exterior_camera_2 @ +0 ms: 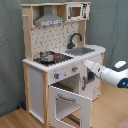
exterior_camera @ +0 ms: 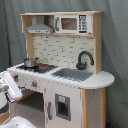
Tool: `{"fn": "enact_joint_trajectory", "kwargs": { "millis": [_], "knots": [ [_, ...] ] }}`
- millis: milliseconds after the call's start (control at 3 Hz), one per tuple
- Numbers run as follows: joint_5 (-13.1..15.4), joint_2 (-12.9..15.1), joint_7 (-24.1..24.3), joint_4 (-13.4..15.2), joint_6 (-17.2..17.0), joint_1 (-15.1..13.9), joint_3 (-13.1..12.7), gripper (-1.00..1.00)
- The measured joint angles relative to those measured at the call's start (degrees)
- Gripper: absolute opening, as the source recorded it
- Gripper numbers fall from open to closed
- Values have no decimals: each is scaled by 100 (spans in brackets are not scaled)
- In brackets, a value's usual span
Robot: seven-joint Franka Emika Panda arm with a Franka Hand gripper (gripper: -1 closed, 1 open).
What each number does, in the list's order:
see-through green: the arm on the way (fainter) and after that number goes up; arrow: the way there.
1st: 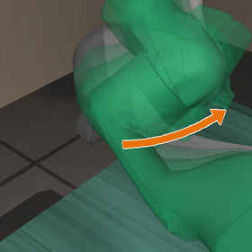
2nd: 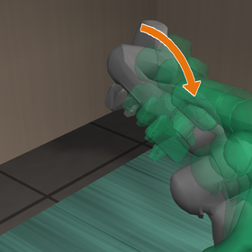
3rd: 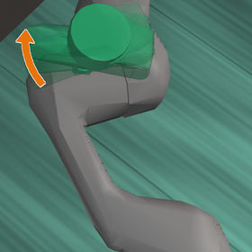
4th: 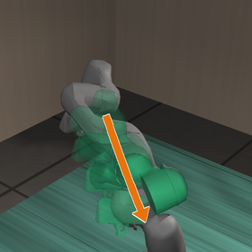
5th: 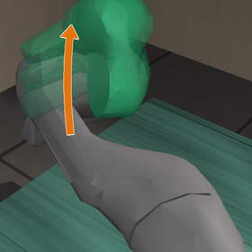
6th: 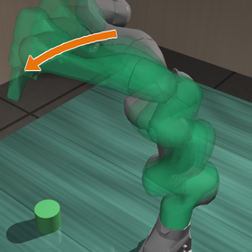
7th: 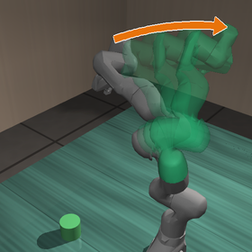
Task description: Play with the kitchen
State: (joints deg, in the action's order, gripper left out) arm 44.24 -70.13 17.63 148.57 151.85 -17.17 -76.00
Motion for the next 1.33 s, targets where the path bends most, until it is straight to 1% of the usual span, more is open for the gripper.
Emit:
{"fn": "enact_joint_trajectory", "kwargs": {
  "millis": [333, 667, 1000, 1333],
  "knots": [
    [0, -168, 167, 1, 520, -298, -12, 100],
    [0, -318, 399, 2, 1064, -627, -85, 100],
    [0, -501, 684, 1, 1632, -961, -208, 100],
    [0, -743, 982, -1, 2154, -1261, -336, 100]
  ]
}}
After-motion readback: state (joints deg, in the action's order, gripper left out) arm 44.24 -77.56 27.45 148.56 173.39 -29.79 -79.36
